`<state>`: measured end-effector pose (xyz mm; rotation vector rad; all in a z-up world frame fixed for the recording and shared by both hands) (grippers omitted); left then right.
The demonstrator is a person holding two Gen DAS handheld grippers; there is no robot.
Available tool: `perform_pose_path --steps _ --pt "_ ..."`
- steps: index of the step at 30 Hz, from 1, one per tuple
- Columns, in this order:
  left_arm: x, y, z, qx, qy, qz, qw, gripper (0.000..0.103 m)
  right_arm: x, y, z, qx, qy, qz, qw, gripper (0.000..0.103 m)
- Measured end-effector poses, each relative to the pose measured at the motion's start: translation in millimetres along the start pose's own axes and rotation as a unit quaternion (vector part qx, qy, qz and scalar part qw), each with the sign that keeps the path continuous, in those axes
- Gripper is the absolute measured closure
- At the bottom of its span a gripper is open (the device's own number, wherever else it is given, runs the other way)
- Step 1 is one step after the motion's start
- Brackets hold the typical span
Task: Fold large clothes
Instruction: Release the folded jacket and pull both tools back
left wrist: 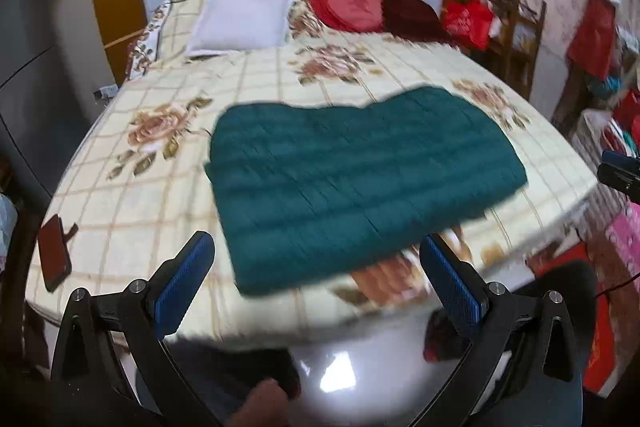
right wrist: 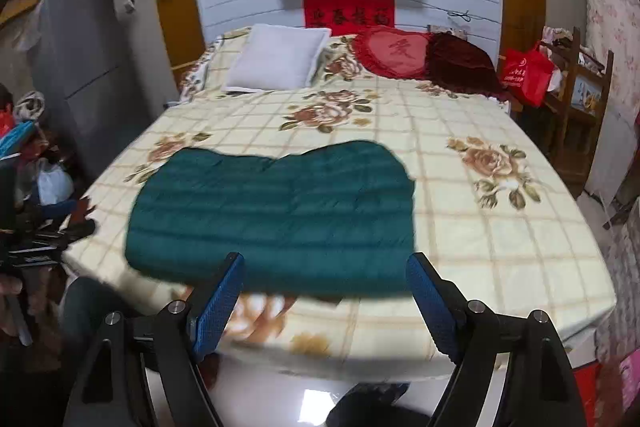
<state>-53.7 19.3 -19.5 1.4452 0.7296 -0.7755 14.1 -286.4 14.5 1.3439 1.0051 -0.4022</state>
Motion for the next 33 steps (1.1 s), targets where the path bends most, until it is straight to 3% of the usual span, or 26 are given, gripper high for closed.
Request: perform_pose_path --steps 3,7,17,22,33 --pt "-5 -15 8 -0.026 -0.005 0.005 0.9996 0.0 -6 -27 -5 0.0 -0.011 -0.004 1.0 0.023" --pt "-3 -27 19 -0.062 -0.059 -0.029 0.9959 0.0 -8 -51 -7 -0.001 -0.022 -0.014 1.0 0.023" --pt "-7 -32 47 -0.043 0.007 -0.04 0.9982 0.0 -11 -69 -19 -0.003 -0.012 -0.017 1.0 0.023" --pt "-5 -35 50 -0.038 0.007 -0.045 0.9982 0.0 -12 -67 -24 -0.02 -0.029 -0.014 0.999 0.023" --pt "-5 -31 45 -0.042 0.013 -0.041 0.9982 0.0 -13 -60 -27 -0.021 -0.023 -0.01 0.999 0.023"
Point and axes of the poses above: each gripper's, at about its wrist camera, not at the fingertips, and x roughly the way its jaws point, z to its right, y to its top, the point moved 10 cm from there along x, roughly the way its jaws point, and after that the axes turned 10 degrees about -z, right-handed, at the moved point
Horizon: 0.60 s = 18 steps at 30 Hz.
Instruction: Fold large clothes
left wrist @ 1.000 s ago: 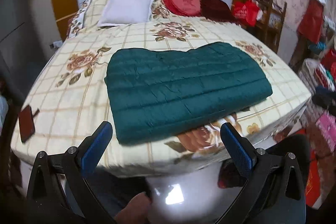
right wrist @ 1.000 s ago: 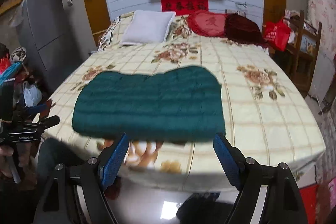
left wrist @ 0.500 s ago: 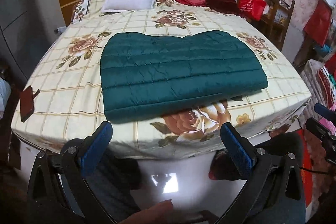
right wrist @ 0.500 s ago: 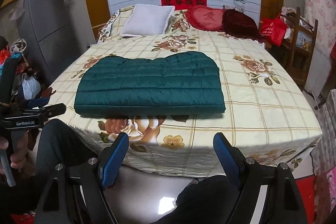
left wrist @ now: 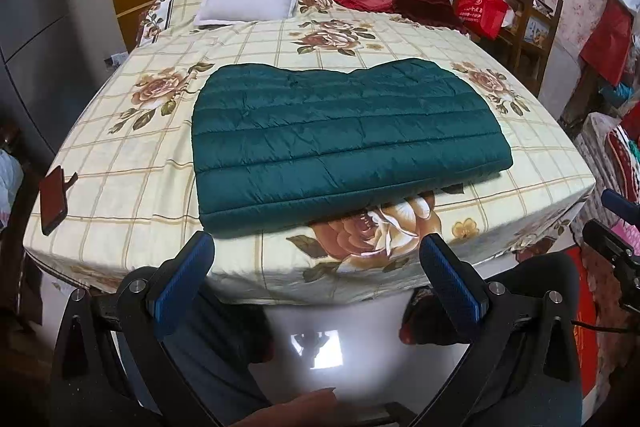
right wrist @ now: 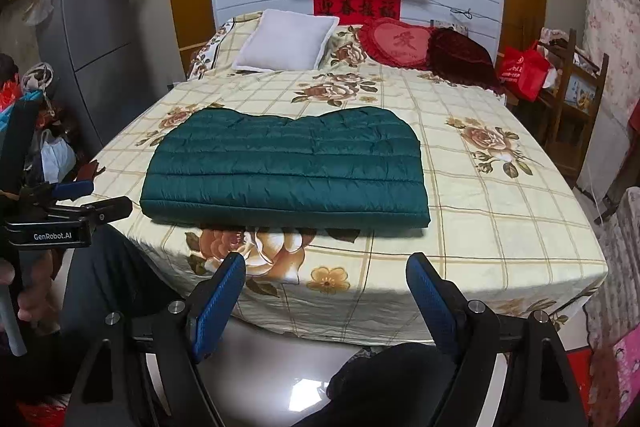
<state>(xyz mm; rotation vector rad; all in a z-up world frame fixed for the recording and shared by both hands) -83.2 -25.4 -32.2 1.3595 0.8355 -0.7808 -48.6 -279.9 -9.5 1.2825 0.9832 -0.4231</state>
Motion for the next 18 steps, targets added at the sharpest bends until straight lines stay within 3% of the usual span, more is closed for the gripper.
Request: perform_pose_path --steps 18 --pt "1.9 -1.1 1.1 0.0 -0.004 -0.006 1.0 0.0 2.3 0.5 -2.9 -0.004 0.004 -0.002 1.0 0.023"
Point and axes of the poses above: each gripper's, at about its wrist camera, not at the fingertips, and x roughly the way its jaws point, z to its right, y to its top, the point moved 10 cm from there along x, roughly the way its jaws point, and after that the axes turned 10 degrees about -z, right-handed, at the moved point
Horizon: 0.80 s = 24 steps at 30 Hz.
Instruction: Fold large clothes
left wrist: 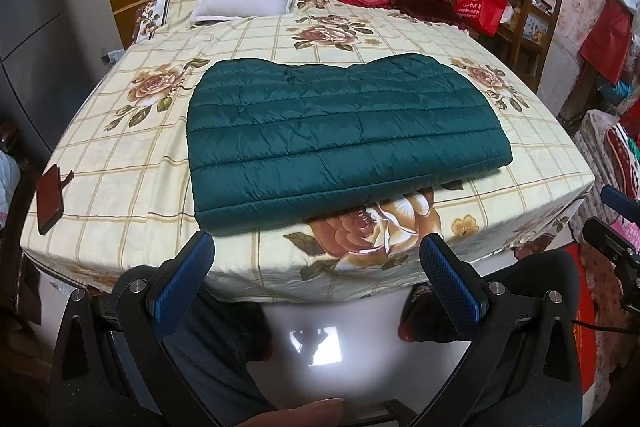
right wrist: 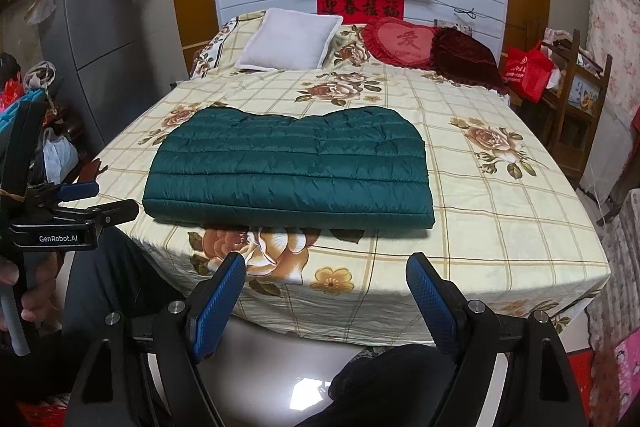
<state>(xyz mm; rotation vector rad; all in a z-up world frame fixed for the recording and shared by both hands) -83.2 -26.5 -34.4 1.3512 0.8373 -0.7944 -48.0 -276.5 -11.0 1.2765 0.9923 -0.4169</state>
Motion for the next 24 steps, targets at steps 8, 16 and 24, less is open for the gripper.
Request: perform_pose_path --steps 8,16,24 --pt "1.9 -0.4 1.0 0.002 0.0 -0.001 1.0 0.0 0.9 2.0 -0.2 0.0 0.0 0.001 1.0 0.023" --pt "5.0 -0.4 3.1 0.003 -0.001 -0.003 1.0 0.0 1.8 2.8 0.3 0.001 0.0 -0.001 1.0 0.023" --pt "8.8 -0.9 3.2 0.003 -0.002 -0.006 1.0 0.0 3.4 3.7 -1.7 -0.001 0.001 0.0 1.0 0.023"
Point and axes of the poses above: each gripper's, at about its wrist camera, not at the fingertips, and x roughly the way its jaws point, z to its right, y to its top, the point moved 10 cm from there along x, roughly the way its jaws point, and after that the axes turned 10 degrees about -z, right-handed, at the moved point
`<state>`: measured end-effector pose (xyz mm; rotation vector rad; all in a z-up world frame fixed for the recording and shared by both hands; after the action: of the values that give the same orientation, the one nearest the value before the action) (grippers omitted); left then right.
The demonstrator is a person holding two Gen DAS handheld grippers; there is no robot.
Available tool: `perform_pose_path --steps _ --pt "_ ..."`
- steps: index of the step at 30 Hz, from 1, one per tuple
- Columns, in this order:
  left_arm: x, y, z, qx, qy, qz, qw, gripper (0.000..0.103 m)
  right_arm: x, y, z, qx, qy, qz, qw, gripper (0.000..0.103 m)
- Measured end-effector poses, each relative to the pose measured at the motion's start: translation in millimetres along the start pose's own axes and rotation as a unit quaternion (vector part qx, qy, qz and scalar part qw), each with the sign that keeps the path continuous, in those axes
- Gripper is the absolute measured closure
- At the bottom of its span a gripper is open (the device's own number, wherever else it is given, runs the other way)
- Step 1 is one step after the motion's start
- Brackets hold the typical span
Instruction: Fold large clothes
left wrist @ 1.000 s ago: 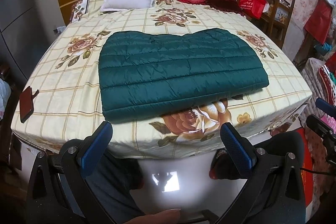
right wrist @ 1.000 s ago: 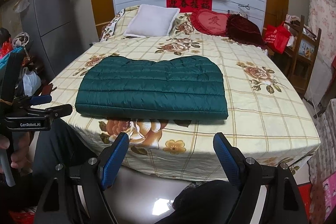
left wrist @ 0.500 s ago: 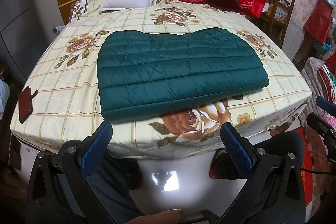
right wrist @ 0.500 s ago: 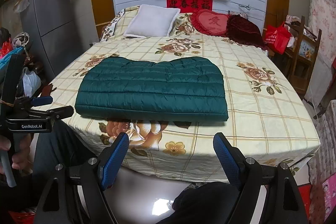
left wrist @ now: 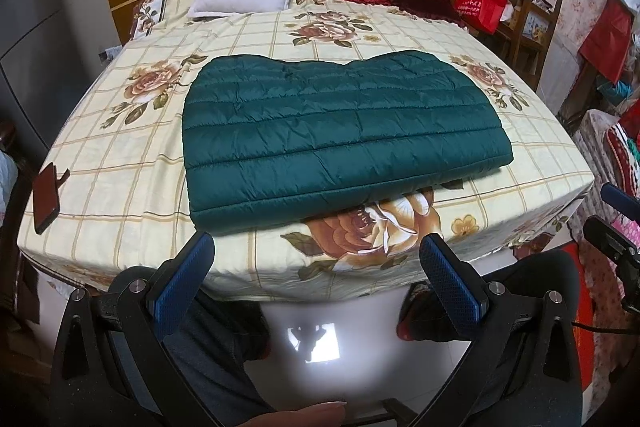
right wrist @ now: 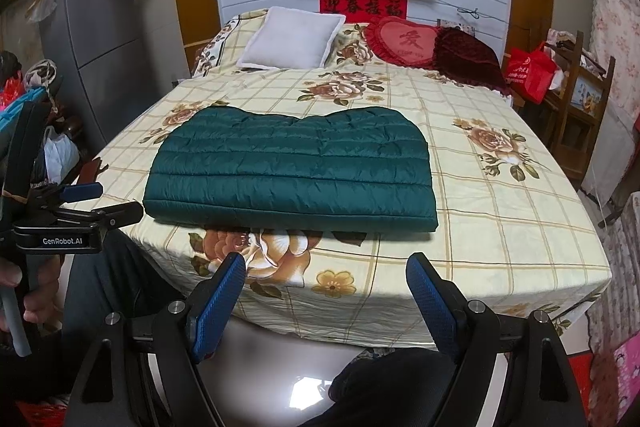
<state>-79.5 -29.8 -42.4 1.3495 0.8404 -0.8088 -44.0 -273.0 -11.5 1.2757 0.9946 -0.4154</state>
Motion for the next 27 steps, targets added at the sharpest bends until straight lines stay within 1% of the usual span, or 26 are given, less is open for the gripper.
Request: perform_pose_path --steps 27 --pt "8.4 -1.9 0.1 0.0 -0.007 -0.01 0.9999 0.0 6.7 1.4 -3.4 -0.001 0.005 -0.005 1.0 0.023"
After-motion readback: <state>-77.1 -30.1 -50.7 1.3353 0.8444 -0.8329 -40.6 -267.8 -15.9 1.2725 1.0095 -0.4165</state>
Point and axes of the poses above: each gripper's, at about its wrist camera, not at the fingertips, and x roughly the way its jaws point, z to its right, y to its top, the point moved 10 cm from there along x, roughly the way its jaws point, and after that the axes turned 10 degrees about -z, right-handed, at the moved point
